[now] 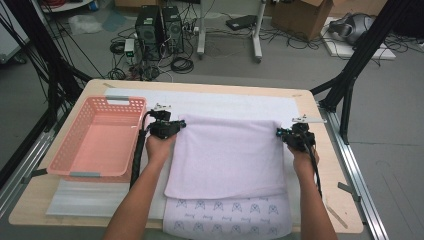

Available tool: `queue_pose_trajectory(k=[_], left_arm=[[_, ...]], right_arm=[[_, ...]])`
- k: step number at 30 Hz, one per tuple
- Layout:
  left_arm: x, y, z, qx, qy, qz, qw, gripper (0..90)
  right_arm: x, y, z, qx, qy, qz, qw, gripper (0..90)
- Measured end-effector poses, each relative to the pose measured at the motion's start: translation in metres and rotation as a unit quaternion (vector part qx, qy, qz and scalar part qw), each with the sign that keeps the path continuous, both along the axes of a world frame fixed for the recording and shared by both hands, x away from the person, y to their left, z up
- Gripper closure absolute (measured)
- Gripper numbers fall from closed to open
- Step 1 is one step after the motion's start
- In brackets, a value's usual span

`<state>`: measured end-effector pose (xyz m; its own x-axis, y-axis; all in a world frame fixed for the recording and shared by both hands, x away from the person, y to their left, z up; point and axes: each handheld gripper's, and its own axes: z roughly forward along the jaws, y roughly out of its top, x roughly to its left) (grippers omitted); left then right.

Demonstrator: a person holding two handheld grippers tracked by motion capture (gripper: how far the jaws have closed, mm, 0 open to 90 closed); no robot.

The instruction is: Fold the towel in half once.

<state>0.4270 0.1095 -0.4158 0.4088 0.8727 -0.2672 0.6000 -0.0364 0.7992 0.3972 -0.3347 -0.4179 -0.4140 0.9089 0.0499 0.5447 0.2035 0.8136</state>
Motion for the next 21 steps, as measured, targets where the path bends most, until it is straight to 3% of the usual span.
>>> queue_pose_trajectory(k=[3,5,8,16,18,20,21], left_arm=[[0.015,-0.001,0.005,-0.002,0.006,-0.002,1.0000,85.5],[0.023,0.000,0.006,-0.017,0.003,0.003,0.9998,85.5],[0.034,-0.001,0.007,-0.008,-0.004,-0.004,1.0000,85.4],[0.044,0.001,0.002,-0.010,-0.007,0.002,0.9999,84.8],[0.043,0.003,-0.001,-0.019,0.000,0.004,0.9998,77.5],[0.041,0.005,-0.004,-0.034,0.008,-0.001,0.9994,62.0],[0.040,0.006,-0.005,-0.031,0.011,-0.004,0.9994,56.9]], right_arm=[[0.015,-0.001,0.002,-0.004,0.000,-0.007,1.0000,87.1],[0.023,0.000,0.002,-0.007,0.000,-0.009,0.9999,87.0],[0.032,-0.002,0.001,0.002,-0.001,-0.016,0.9999,87.0],[0.049,0.001,0.001,-0.006,-0.017,-0.014,0.9997,86.8],[0.051,0.005,-0.001,-0.008,-0.013,-0.016,0.9998,83.3],[0.051,0.007,-0.002,-0.003,-0.010,-0.019,0.9998,75.2],[0.051,0.007,-0.001,-0.001,-0.011,-0.019,0.9998,71.9]])
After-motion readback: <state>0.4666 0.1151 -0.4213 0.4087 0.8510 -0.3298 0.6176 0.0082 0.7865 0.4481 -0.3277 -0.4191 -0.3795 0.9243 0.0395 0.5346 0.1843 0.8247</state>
